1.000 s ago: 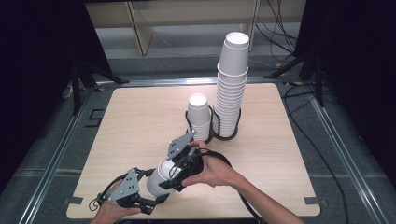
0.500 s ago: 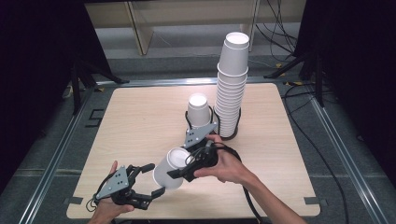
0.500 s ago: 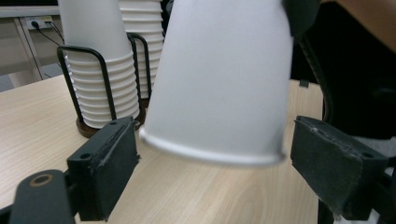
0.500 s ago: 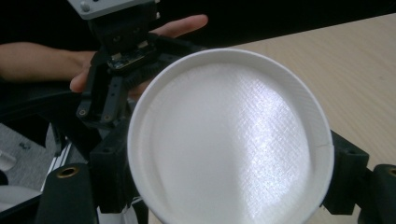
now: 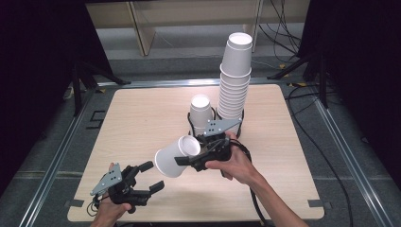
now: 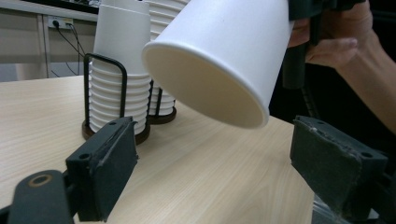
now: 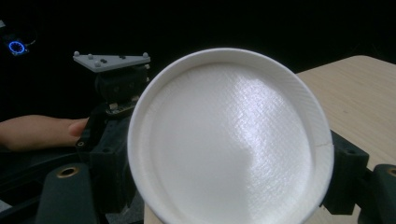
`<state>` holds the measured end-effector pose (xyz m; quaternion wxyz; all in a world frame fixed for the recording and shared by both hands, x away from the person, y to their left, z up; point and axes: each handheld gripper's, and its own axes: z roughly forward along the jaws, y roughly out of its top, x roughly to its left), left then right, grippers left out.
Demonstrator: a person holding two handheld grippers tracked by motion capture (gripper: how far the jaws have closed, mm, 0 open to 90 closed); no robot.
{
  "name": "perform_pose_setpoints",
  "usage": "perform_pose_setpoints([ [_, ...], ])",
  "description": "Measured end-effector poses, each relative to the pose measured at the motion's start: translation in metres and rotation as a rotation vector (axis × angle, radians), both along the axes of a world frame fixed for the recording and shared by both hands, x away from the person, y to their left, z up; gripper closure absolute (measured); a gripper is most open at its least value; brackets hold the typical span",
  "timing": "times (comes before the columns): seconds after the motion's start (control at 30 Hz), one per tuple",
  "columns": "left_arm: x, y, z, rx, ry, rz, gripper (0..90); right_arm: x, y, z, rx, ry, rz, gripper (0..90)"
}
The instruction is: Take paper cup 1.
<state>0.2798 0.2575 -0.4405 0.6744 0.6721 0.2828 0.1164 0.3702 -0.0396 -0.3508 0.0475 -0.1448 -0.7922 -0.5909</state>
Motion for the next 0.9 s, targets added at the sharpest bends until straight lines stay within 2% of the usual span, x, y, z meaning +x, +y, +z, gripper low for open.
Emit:
perform_pose_setpoints([
  [0.07, 0.000, -0.002, 0.000, 0.012, 0.006, 0.002, 14.4, 0.000, 0.001, -0.001, 0.007, -0.004, -0.001, 23.8],
  [0.13, 0.002, -0.004, -0.002, -0.013, -0.002, -0.009, 14.4, -0.001, 0.003, -0.002, 0.017, -0.007, 0.014, 23.9],
  [0.17, 0.002, -0.004, -0.002, -0.013, -0.002, -0.009, 14.4, -0.002, 0.003, -0.002, 0.012, 0.013, 0.022, 23.9],
  [0.2, 0.000, -0.004, -0.001, -0.002, 0.013, 0.002, 14.4, -0.002, 0.003, -0.002, 0.012, 0.013, 0.022, 23.9],
  [0.23, 0.000, -0.003, 0.000, 0.012, 0.002, -0.001, 14.4, -0.002, 0.005, -0.003, 0.022, -0.004, 0.025, 23.9],
  [0.37, -0.001, -0.004, 0.000, 0.008, -0.001, 0.003, 14.4, -0.005, 0.009, -0.005, 0.029, 0.011, 0.058, 24.0],
  [0.5, -0.002, -0.005, 0.000, 0.024, -0.011, -0.003, 11.6, -0.007, 0.011, -0.005, 0.028, 0.020, 0.073, 24.0],
  [0.63, -0.002, -0.008, 0.000, 0.026, -0.024, -0.009, 4.9, -0.009, 0.015, -0.008, 0.036, 0.010, 0.097, 24.0],
  [0.67, -0.002, -0.009, 0.001, 0.031, -0.025, -0.009, 2.5, -0.011, 0.018, -0.009, 0.033, 0.031, 0.109, 24.0],
  [0.9, -0.003, -0.011, 0.001, 0.041, -0.042, -0.025, 1.1, -0.013, 0.025, -0.016, 0.033, 0.036, 0.137, 24.0],
])
